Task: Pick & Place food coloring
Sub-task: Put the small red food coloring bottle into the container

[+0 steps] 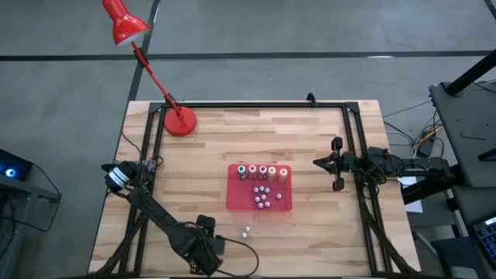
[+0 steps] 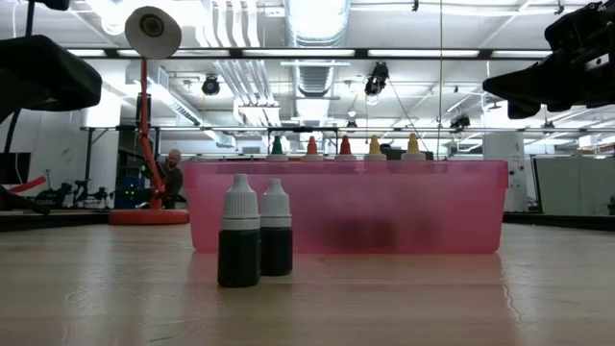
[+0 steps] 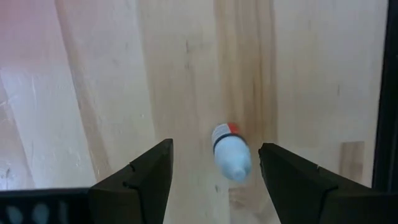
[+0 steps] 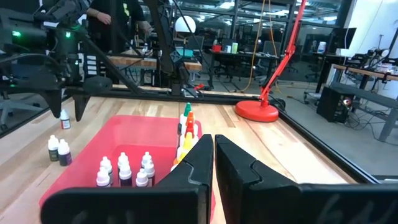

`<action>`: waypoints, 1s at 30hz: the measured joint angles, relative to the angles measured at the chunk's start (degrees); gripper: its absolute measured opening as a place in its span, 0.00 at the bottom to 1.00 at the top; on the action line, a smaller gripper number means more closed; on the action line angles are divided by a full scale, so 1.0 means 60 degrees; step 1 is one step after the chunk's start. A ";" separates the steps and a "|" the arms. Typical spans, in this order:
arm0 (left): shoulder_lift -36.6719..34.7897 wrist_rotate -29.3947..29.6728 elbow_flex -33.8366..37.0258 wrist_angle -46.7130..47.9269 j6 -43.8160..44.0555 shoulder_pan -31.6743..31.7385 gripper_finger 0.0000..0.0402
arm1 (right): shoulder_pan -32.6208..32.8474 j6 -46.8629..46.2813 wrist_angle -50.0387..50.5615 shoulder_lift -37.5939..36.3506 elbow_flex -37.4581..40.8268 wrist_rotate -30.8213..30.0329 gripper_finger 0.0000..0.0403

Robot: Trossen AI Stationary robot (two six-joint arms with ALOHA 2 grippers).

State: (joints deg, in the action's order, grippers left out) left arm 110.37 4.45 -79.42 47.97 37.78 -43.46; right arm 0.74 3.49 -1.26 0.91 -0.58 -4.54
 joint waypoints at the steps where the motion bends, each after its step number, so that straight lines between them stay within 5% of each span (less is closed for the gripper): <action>1: 0.0000 0.0000 0.0000 -0.0069 0.0004 0.0000 0.52 | 0.0001 0.0000 0.0002 0.0000 0.0000 0.0000 0.02; 30: -0.0004 -0.0095 0.0011 -0.0095 0.0069 0.0040 0.31 | -0.0002 0.0000 0.0000 0.0000 0.0000 0.0000 0.02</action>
State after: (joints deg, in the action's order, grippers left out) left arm 110.34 3.88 -79.35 47.40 38.20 -43.22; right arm 0.73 3.49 -1.26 0.91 -0.58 -4.54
